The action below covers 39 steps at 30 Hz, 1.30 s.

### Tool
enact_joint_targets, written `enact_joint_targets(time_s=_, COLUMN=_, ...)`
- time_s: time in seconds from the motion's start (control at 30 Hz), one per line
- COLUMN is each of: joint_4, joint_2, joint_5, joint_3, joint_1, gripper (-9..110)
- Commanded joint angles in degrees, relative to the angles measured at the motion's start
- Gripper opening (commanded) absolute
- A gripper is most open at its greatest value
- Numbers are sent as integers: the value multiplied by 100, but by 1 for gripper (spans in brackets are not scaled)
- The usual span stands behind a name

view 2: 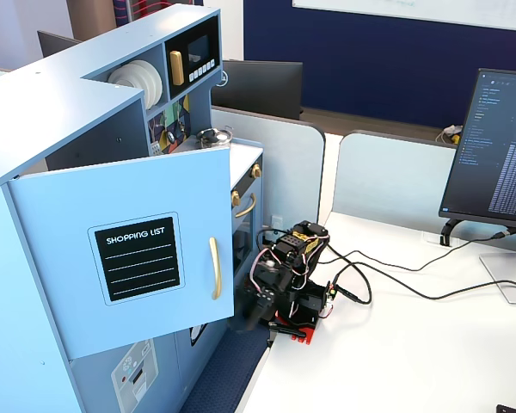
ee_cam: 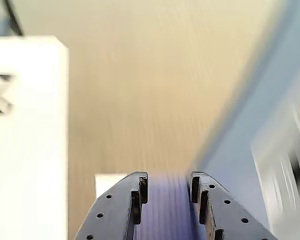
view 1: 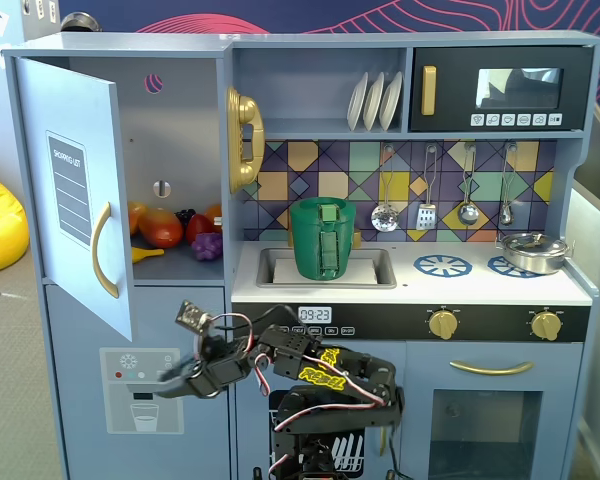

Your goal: Close the left cabinet door

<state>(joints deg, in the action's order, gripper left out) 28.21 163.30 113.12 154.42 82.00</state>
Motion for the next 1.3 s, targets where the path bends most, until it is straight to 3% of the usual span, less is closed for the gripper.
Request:
enact_joint_targets(time_s=0.0, joint_4=-1178, joint_2=-369, joint_5=519, joint_3=-141, joint_1=1028, gripper=0)
enact_joint_targets(time_s=0.23, joint_4=-2865, joint_2=-1670, joint_5=976, joint_3=-765, joint_1=1916, gripper=0)
enact_joint_targets(time_s=0.43, joint_4=-2918, joint_2=-3445, joint_5=1406, joint_3=-3015, joint_1=1854, gripper=0)
enact_joint_targets(time_s=0.63, joint_4=-2786, joint_2=-4667, joint_5=1635, joint_3=-4614, joint_1=1178, gripper=0)
enact_joint_targets(time_s=1.27, joint_4=-2558, joint_2=-4447, joint_5=1415, joint_3=-4641, joint_1=-1380, gripper=0)
